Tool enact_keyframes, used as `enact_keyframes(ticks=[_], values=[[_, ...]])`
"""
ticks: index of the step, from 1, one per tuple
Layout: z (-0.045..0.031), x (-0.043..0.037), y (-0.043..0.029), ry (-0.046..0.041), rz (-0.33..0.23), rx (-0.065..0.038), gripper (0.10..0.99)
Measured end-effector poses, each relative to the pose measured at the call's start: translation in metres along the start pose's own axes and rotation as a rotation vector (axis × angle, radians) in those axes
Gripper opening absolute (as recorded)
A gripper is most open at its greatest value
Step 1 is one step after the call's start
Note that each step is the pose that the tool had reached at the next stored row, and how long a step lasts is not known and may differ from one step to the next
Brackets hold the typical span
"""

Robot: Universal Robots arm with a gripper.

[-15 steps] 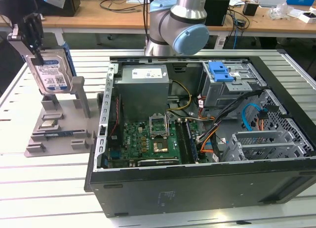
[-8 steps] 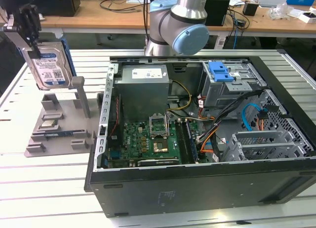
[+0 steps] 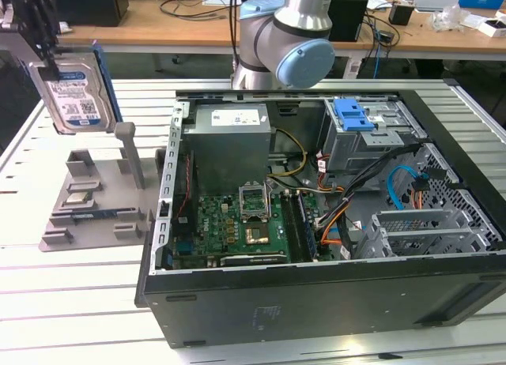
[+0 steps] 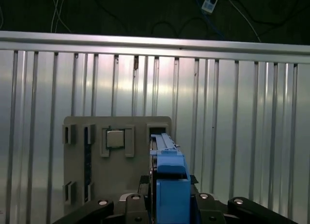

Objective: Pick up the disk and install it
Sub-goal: 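Pick up the disk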

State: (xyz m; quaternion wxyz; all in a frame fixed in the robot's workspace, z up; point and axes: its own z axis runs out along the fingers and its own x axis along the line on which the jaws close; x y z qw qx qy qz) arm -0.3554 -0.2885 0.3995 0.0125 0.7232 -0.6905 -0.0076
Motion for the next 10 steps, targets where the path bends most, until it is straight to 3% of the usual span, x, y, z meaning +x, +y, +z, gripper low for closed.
enact_keyframes(ticks=[2, 5, 7, 10], values=[[-0.0166, -0.0006, 0.0004, -0.0001, 0.000, 0.000, 0.373], [-0.0324, -0.0013, 0.0008, -0.0001, 0.000, 0.000, 0.373], [-0.0485, -0.0020, 0.0012, -0.0001, 0.000, 0.000, 0.373], [-0.0591, -0.0025, 0.0015, 0.0000, 0.000, 0.000, 0.373]])
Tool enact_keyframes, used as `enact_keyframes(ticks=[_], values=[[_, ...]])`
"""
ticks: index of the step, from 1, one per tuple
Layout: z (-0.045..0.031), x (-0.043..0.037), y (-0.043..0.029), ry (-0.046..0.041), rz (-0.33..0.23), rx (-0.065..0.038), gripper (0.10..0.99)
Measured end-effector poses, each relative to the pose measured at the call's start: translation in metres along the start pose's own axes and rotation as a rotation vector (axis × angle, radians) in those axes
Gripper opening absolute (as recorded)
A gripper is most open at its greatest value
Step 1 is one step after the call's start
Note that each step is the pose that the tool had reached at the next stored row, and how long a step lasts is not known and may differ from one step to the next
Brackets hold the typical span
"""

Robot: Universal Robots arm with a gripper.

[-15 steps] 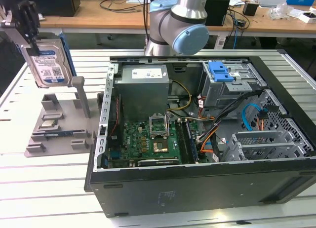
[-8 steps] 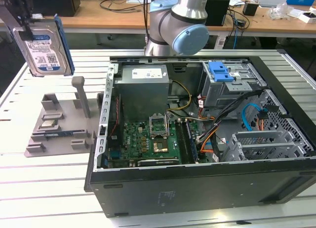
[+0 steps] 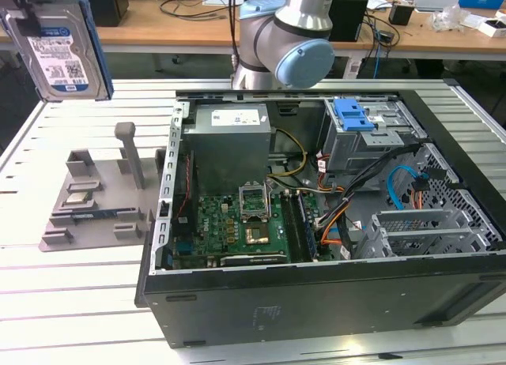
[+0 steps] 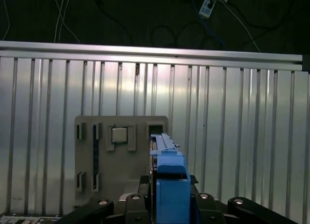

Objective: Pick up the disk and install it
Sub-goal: 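Pick up the disk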

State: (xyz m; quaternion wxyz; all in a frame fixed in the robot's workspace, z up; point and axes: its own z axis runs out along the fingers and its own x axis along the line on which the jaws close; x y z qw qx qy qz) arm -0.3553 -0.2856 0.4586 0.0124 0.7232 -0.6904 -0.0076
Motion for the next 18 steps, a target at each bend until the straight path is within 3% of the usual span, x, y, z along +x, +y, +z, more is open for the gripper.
enact_keyframes(ticks=[5, 9, 18], values=[[-0.0224, -0.0008, 0.0006, 0.0000, 0.000, 0.000, 0.373], [-0.0352, -0.0010, 0.0010, -0.0001, 0.000, 0.000, 0.373], [-0.0385, -0.0010, 0.0010, 0.0000, 0.000, 0.000, 0.373]])
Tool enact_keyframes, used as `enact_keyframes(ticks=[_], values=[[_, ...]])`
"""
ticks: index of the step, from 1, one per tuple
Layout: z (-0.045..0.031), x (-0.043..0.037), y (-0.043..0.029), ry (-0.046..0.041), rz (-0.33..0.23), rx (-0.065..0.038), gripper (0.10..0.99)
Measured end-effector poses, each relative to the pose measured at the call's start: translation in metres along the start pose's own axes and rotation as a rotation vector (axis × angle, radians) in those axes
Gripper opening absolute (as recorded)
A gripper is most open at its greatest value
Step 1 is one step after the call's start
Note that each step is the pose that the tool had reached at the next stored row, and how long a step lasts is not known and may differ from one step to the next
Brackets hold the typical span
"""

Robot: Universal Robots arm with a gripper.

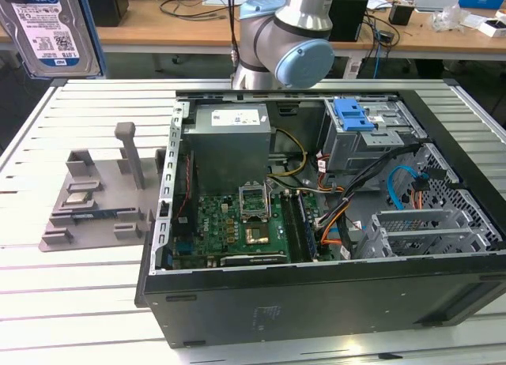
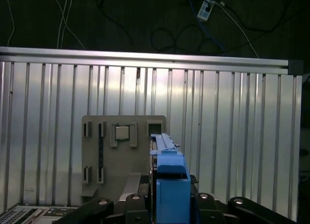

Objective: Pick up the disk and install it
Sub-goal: 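Pick up the disk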

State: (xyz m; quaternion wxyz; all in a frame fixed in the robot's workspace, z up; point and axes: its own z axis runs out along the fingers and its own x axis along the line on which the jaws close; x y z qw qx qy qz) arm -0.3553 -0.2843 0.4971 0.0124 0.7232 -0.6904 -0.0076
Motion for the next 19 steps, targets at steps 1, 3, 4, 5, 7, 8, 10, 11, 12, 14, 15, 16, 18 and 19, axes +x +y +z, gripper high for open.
enact_keyframes(ticks=[1, 3, 4, 5, 7, 8, 10, 11, 12, 14, 15, 16, 18, 19], values=[[0.0000, 0.0000, -0.0001, 0.0000, 0.000, 0.000, 0.373], [-0.0001, 0.0001, -0.0019, 0.0000, 0.000, 0.000, 0.373], [-0.0002, 0.0002, -0.0044, 0.0000, 0.000, 0.000, 0.373], [-0.0002, 0.0004, -0.0078, 0.0000, 0.000, 0.000, 0.373], [-0.0004, 0.0006, -0.0136, 0.0000, 0.000, 0.000, 0.373], [-0.0005, 0.0008, -0.0161, 0.0000, 0.000, 0.000, 0.373], [-0.0007, 0.0011, -0.0236, 0.0000, 0.000, 0.000, 0.373], [-0.0008, 0.0013, -0.0279, 0.0000, 0.000, 0.000, 0.373], [-0.0009, 0.0014, -0.0309, 0.0001, 0.000, 0.000, 0.373], [-0.0011, 0.0018, -0.0393, -0.0001, 0.000, 0.000, 0.373], [-0.0012, 0.0021, -0.0444, 0.0000, 0.000, 0.000, 0.373], [-0.0014, 0.0023, -0.0494, 0.0001, 0.000, 0.000, 0.373], [-0.0017, 0.0028, -0.0610, 0.0000, 0.000, 0.000, 0.373], [-0.0019, 0.0031, -0.0672, 0.0000, 0.000, 0.000, 0.373]])
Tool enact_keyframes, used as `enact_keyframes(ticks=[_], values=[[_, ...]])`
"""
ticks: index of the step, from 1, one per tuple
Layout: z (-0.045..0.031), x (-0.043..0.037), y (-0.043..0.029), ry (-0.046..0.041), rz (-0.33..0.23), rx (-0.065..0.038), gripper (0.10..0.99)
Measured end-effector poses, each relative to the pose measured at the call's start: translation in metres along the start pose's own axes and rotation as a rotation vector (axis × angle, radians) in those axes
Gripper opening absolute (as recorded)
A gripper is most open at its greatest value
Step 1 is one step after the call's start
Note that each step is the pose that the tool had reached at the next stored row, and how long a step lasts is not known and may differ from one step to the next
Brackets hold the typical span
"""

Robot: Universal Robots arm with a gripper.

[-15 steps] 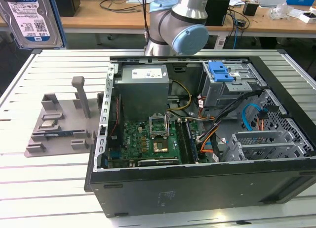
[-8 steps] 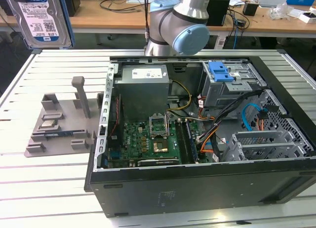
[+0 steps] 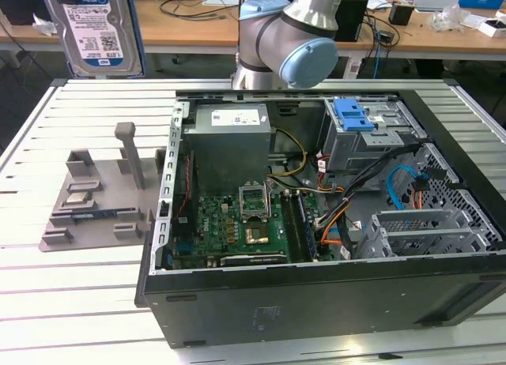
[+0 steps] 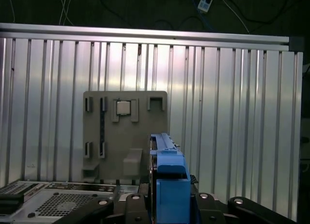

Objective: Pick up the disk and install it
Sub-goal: 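Pick up the disk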

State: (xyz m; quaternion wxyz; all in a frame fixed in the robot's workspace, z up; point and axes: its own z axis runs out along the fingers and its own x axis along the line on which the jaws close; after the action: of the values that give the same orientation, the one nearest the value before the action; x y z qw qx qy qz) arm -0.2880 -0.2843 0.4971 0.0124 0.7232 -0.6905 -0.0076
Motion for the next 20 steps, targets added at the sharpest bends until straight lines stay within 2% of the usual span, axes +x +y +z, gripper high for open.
enact_keyframes(ticks=[2, 3, 5, 6, 11, 20], values=[[-0.0003, 0.0004, -0.0075, 0.0000, 0.000, 0.000, 0.373], [-0.0005, 0.0008, -0.0145, 0.0001, 0.000, 0.000, 0.373], [-0.0006, 0.0010, -0.0218, 0.0000, 0.000, 0.000, 0.373], [-0.0008, 0.0013, -0.0284, 0.0000, 0.000, 0.000, 0.373], [-0.0013, 0.0022, -0.0462, 0.0000, 0.000, 0.000, 0.373], [-0.0023, 0.0041, -0.0871, 0.0000, 0.000, 0.000, 0.373]])
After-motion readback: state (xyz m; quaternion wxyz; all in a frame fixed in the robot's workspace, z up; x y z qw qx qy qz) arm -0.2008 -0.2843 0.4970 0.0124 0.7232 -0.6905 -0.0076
